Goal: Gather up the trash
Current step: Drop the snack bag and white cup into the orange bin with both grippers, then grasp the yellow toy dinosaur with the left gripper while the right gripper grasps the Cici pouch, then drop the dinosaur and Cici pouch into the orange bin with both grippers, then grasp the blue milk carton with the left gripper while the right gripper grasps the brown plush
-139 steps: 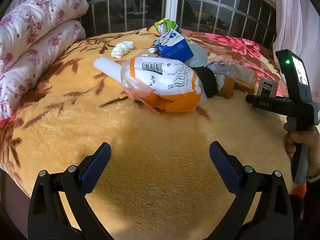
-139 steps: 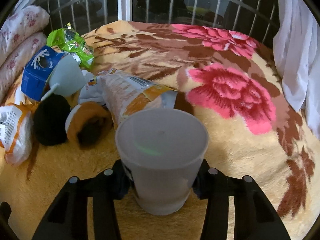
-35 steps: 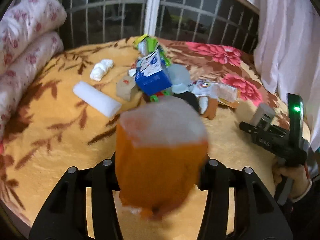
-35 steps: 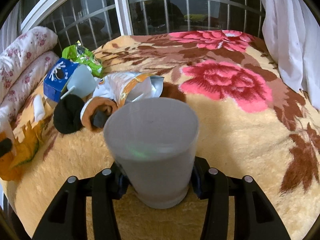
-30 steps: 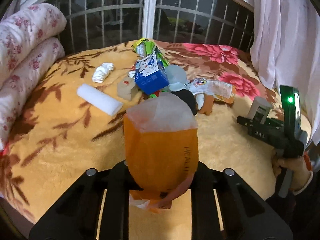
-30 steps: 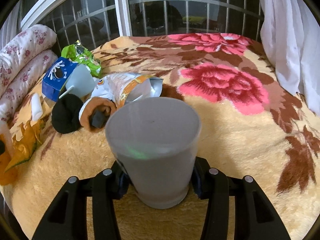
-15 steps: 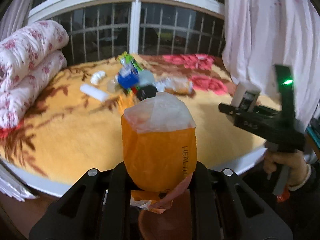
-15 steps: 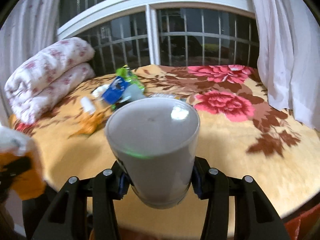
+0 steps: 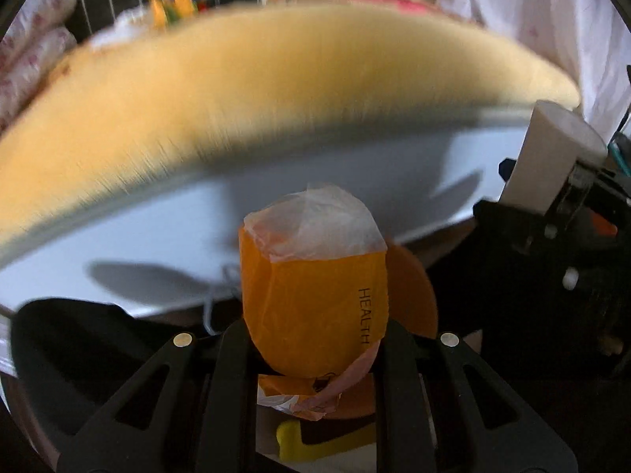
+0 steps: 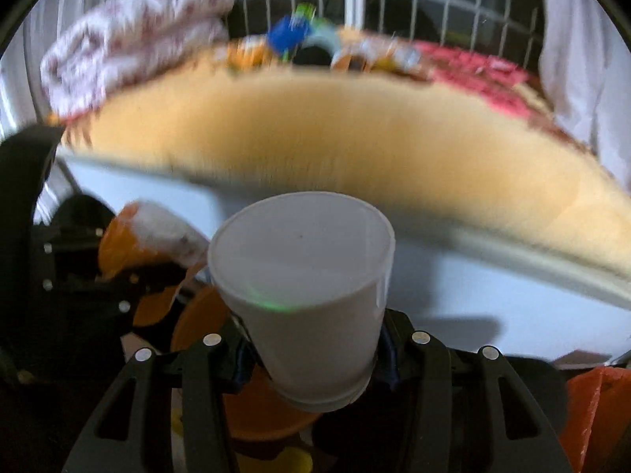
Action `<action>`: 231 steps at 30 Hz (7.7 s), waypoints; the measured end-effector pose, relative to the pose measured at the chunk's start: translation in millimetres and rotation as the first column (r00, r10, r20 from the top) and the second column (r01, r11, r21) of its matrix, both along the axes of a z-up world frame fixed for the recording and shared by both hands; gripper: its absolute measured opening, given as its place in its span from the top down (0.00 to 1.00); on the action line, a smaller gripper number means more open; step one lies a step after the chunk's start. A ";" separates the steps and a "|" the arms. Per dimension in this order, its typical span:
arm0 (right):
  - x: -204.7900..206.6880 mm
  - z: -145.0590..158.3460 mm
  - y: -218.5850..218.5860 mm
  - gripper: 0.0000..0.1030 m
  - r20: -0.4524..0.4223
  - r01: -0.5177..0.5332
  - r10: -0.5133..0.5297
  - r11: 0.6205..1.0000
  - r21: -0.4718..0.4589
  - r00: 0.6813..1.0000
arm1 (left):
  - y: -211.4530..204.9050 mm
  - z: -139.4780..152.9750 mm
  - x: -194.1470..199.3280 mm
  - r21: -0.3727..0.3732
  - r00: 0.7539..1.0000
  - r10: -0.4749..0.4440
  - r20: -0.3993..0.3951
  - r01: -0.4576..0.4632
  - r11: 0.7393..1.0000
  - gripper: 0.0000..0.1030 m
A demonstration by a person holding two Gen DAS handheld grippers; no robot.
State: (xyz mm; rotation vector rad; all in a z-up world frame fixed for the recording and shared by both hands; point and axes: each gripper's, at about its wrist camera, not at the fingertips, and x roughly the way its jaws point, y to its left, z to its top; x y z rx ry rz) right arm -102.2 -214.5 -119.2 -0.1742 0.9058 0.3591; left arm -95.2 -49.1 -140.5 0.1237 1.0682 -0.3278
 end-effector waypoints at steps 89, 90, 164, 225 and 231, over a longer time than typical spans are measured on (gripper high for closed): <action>229.8 159.1 19.0 0.20 0.140 -0.148 0.168 0.978 -0.144 0.976 | 97.6 81.3 183.7 -0.143 0.919 0.271 0.285 -0.238 0.961 0.61; 253.0 157.8 25.0 0.20 0.118 -0.149 0.172 0.972 -0.182 0.978 | 98.0 80.8 183.6 -0.147 0.918 0.270 0.290 -0.236 0.961 0.61; 20.3 -106.6 46.2 0.37 -0.404 0.007 -0.002 1.000 0.011 0.915 | 1.3 -73.1 19.5 0.168 0.990 -0.052 -0.129 0.073 0.983 0.26; 23.0 47.2 -10.6 0.24 -0.001 -0.085 0.087 0.973 0.213 0.996 | 35.4 128.1 131.6 0.147 0.882 -0.029 0.470 -0.046 0.988 0.41; 130.0 116.3 -5.5 0.24 0.183 -0.097 0.086 0.994 0.047 0.979 | 53.1 107.2 151.2 0.072 0.911 0.101 0.400 -0.141 0.987 0.41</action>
